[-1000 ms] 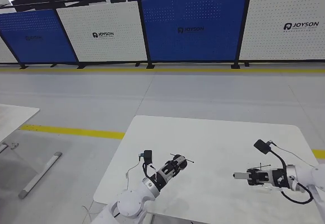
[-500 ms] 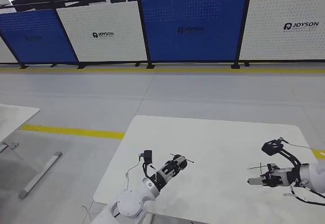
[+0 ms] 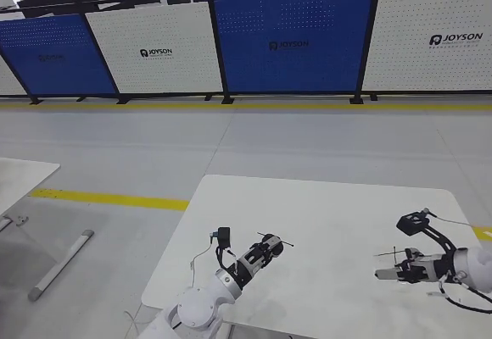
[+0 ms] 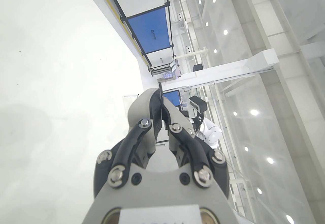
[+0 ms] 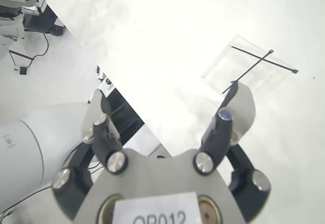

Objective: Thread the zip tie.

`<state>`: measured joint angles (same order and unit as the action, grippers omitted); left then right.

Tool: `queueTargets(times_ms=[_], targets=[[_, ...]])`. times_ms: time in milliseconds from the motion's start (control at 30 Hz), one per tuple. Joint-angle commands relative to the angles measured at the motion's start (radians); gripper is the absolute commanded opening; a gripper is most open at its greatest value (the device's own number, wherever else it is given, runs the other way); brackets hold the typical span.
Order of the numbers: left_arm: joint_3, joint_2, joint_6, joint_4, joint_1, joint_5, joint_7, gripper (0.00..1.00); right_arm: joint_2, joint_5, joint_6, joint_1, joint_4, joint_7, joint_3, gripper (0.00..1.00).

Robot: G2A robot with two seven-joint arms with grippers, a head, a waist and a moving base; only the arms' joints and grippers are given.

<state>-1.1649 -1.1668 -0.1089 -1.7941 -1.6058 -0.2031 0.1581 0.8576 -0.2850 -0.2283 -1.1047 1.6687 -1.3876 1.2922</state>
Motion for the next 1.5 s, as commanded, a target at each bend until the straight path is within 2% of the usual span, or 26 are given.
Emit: queueTargets(times_ms=[0,67,133,200,267,300,833,867,1000,1067,1333,1433,1467], targets=[[0.000,0.000,0.000,0.000,0.000,0.000,0.000,0.00,-0.007,0.024,0.013,0.005,-0.017,-0.002,-0.005,1.00],[0.000,0.000,0.000,0.000,0.000,0.000,0.000,0.00,-0.019,0.034,0.031,0.016,-0.029,-0.002,-0.016,1.00],[0.000,0.000,0.000,0.000,0.000,0.000,0.000,0.00,-0.035,0.038,0.083,0.042,-0.039,-0.002,-0.036,1.00],[0.000,0.000,0.000,0.000,0.000,0.000,0.000,0.00,-0.054,0.089,0.115,0.078,-0.073,-0.002,-0.090,1.00],[0.000,0.000,0.000,0.000,0.000,0.000,0.000,0.00,-0.072,0.106,0.175,0.133,-0.101,-0.002,-0.150,1.00],[0.000,0.000,0.000,0.000,0.000,0.000,0.000,0.00,-0.075,0.106,0.185,0.143,-0.104,-0.002,-0.157,1.00],[0.000,0.000,0.000,0.000,0.000,0.000,0.000,0.00,-0.075,0.106,0.185,0.143,-0.104,-0.002,-0.157,1.00],[0.002,-0.001,0.006,0.004,0.005,0.017,-0.016,0.00,-0.075,0.106,0.185,0.143,-0.104,-0.002,-0.157,1.00],[0.045,-0.010,0.079,0.027,0.046,0.070,-0.060,0.00,-0.075,0.106,0.185,0.143,-0.104,-0.002,-0.157,1.00],[0.056,-0.013,0.095,0.031,0.055,0.064,-0.065,0.00,-0.075,0.106,0.185,0.143,-0.104,-0.002,-0.157,1.00],[0.056,-0.013,0.095,0.031,0.055,0.064,-0.065,0.00,-0.075,0.105,0.183,0.141,-0.103,0.002,-0.158,1.00],[0.056,-0.013,0.095,0.031,0.055,0.064,-0.065,0.00,-0.080,0.105,0.147,0.134,-0.100,-0.002,-0.173,1.00],[0.056,-0.013,0.095,0.031,0.055,0.064,-0.065,0.00,-0.087,0.097,0.154,0.139,-0.102,-0.002,-0.179,1.00]])
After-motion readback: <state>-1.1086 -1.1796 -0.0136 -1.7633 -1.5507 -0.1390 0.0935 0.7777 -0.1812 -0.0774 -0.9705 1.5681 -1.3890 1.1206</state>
